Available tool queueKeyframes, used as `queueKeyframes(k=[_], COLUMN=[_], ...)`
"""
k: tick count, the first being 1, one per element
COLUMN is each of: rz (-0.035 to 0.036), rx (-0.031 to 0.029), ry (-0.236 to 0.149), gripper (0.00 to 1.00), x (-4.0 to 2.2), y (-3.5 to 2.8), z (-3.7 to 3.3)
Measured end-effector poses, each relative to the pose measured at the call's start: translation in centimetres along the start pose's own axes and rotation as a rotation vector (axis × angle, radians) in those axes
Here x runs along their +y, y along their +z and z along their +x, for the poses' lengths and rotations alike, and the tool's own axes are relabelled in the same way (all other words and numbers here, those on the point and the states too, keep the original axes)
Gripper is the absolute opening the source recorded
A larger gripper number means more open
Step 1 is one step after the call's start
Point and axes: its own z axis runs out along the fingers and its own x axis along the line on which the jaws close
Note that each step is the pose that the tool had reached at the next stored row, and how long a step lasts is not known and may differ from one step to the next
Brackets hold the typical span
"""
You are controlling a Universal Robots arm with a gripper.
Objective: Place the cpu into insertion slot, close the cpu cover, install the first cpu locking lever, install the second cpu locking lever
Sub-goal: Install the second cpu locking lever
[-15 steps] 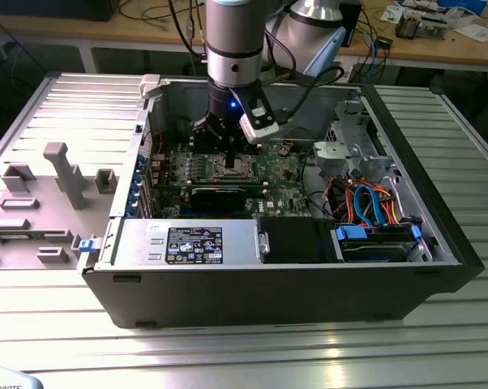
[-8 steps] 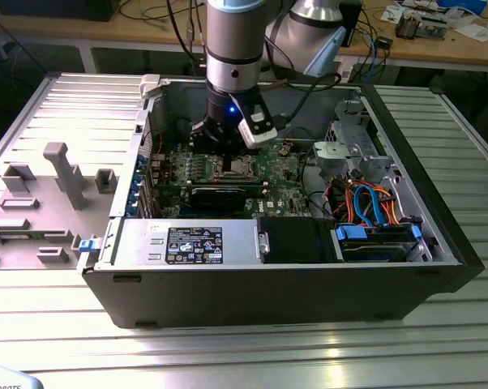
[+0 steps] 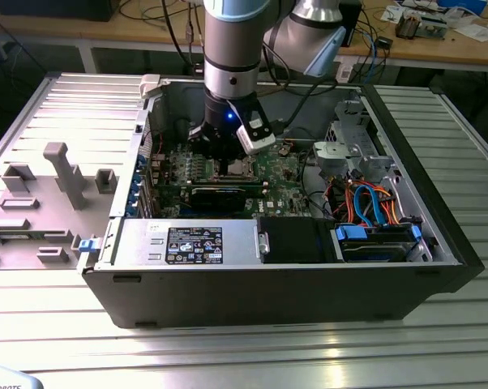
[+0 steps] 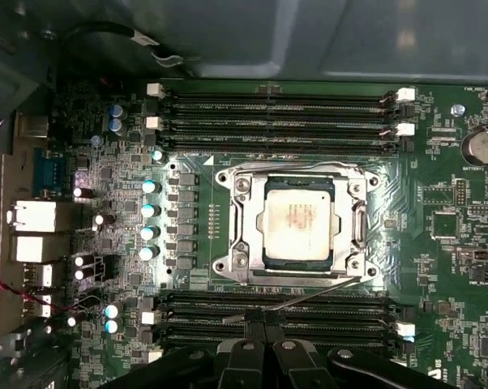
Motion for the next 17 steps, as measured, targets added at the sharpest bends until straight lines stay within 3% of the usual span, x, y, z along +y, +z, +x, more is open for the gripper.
queueKeyframes(k=[5,6,9,13,16,17], rz=[-0.0191,-0.0307,-0.0548,-0.0611,-0.078,-0.0872], rx=[0.0092,0.0103,0.0102,0.0127,0.0133,0.0133], ry=[-0.006,-0.008,-0.021,-0.027,-0.043,-0.051], gripper=[0.11,0.11,0.11,0.11,0.11,0.11], x=[-0.42,-0.54,-0.69,-0.89,-1.18,-1.3], y=[0.16,0.24,0.62,1.02,1.36,1.49], z=[0.01,0.02,0.07,0.11,0.3,0.43])
